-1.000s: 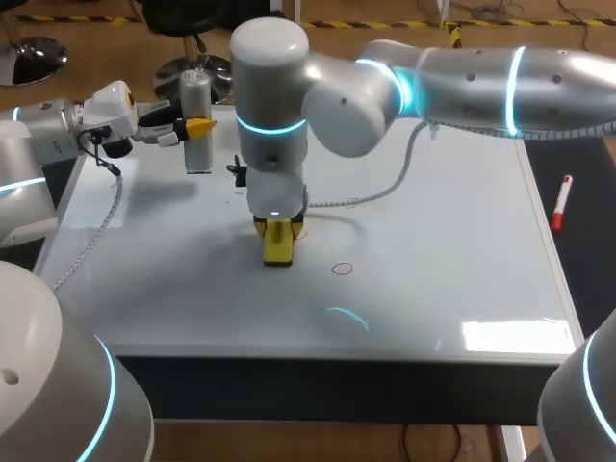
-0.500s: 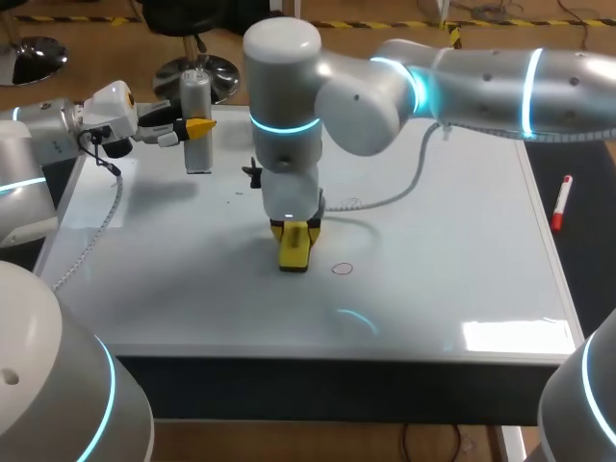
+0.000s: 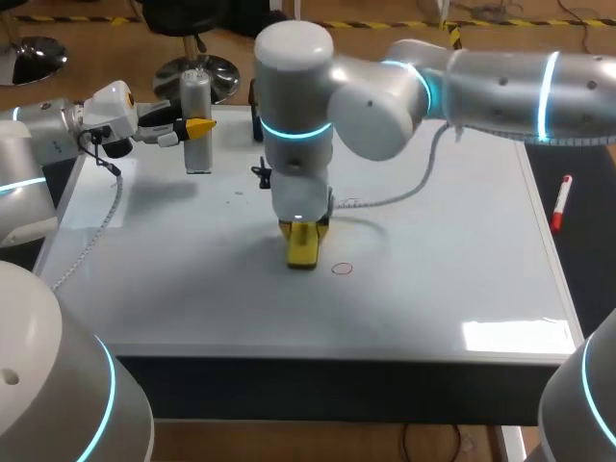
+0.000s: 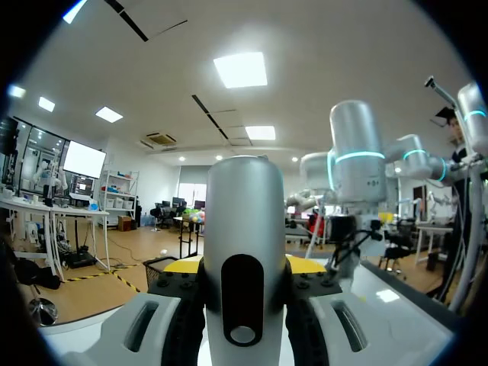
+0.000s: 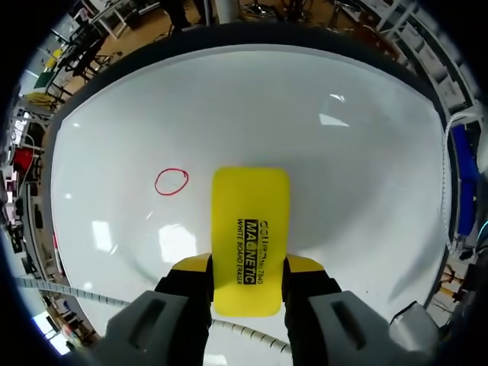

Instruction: Pick up the inspection probe, press it on each red-marked spot on the whiteboard one by one, put down the probe, pick up the eraser, and wipe off all the red marks.

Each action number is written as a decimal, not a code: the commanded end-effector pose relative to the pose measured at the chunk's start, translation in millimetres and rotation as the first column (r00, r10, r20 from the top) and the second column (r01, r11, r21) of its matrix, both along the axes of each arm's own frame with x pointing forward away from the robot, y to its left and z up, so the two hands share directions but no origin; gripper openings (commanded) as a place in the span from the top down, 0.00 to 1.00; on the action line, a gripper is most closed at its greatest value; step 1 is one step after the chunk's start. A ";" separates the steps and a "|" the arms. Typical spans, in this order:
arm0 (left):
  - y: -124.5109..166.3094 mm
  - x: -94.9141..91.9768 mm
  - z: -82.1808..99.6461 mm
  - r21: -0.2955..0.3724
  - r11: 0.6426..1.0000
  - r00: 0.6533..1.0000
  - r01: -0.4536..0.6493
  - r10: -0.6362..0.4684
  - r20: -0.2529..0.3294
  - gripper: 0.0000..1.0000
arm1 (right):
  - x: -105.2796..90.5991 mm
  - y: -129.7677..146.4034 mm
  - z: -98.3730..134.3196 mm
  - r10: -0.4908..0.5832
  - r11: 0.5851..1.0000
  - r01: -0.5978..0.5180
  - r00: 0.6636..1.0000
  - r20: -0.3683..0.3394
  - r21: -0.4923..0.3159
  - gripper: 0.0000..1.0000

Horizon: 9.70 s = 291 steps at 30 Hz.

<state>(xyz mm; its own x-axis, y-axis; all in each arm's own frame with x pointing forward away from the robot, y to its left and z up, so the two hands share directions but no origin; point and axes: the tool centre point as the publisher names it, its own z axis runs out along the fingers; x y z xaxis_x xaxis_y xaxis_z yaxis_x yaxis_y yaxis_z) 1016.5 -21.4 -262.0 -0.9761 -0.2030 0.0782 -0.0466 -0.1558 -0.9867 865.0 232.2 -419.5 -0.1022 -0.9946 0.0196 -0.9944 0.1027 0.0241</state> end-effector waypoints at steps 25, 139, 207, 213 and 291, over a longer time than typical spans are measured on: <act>0.0 -0.1 0.7 -0.001 1.000 1.000 0.000 0.000 0.001 1.00 | 35.0 -12.4 38.0 0.026 0.999 -0.027 0.998 0.061 0.017 1.00; 0.0 -0.1 0.7 -0.001 1.000 1.000 0.000 0.000 0.001 1.00 | 147.1 -308.4 60.9 -0.426 0.898 0.427 0.904 0.039 -0.105 1.00; -46.8 -24.3 10.9 -0.052 0.989 0.989 0.141 -0.138 0.050 1.00 | 177.2 -352.2 75.0 -0.597 0.798 0.597 0.802 0.031 -0.086 1.00; -85.3 -39.9 21.6 -0.054 0.969 0.968 0.242 -0.238 0.078 1.00 | 177.2 -352.2 75.0 -0.597 0.798 0.597 0.802 0.031 -0.086 1.00; -285.6 -71.3 -43.9 -0.055 0.910 0.911 0.410 -0.407 0.056 1.00 | 177.2 -352.2 75.0 -0.597 0.798 0.597 0.802 0.031 -0.086 1.00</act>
<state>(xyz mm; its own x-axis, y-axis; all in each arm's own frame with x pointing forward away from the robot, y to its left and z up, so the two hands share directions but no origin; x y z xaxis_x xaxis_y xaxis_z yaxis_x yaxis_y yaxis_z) 943.5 -308.5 -302.7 -0.9765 0.2129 0.0345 -0.0768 -0.1935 -0.9781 1042.4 -119.3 -345.7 -0.6764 -0.7298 0.0998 -0.7343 0.6788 -0.0127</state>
